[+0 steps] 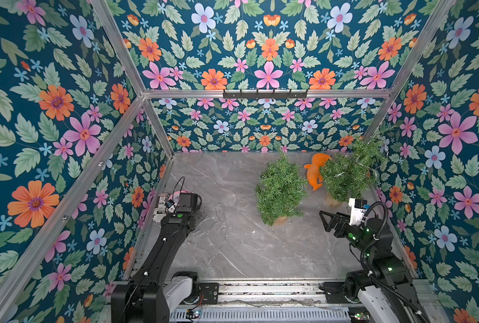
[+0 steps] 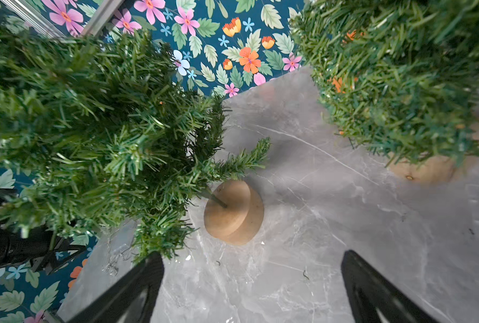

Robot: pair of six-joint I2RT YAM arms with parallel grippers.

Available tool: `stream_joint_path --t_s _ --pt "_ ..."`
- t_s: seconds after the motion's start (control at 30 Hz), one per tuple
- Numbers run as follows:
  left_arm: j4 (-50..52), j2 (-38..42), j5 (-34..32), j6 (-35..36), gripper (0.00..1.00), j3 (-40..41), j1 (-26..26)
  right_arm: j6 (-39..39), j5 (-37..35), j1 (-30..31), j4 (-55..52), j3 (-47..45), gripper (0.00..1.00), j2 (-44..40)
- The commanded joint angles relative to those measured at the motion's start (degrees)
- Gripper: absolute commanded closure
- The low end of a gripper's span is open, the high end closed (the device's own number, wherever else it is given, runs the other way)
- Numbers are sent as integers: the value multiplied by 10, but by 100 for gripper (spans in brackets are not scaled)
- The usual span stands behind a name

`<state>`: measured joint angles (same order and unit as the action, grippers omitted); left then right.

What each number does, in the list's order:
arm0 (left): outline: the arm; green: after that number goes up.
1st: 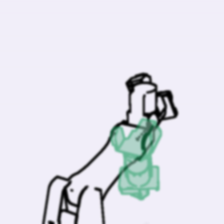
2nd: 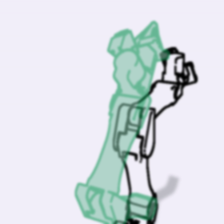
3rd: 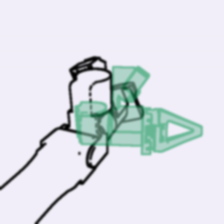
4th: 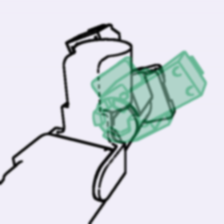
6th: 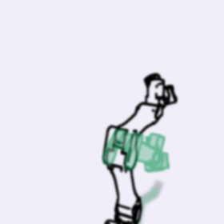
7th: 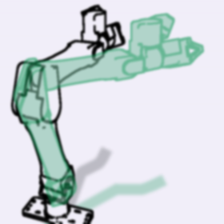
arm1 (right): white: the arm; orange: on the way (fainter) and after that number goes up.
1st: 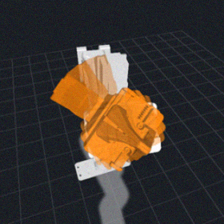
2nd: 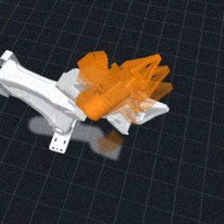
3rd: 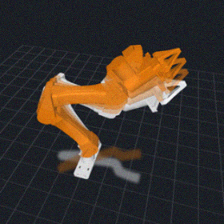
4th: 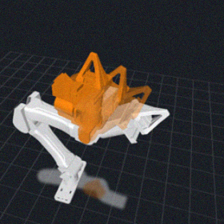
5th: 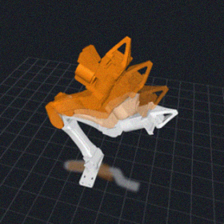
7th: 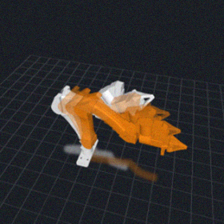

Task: Wrap string light around the christmas tree
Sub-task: Pick up the light string from the center of the board.

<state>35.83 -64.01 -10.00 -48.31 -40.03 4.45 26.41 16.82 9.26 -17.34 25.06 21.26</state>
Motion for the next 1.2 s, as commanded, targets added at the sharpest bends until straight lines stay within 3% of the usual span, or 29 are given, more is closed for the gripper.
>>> stream_joint_path --t_s 0.0,0.23,0.53,0.9,1.17 --pt "-58 -41 33 42 1 2 -12 7 12 0 55 -15 1 0" --pt "-75 -78 24 62 1 10 -19 7 12 0 62 -20 1 2" --pt "-88 -118 4 92 18 2 -21 7 15 0 65 -19 1 4" --pt "-93 -150 -10 111 26 1 -22 7 15 0 64 -17 1 4" --pt "-110 -169 17 117 37 6 -22 7 15 0 61 -13 1 4"
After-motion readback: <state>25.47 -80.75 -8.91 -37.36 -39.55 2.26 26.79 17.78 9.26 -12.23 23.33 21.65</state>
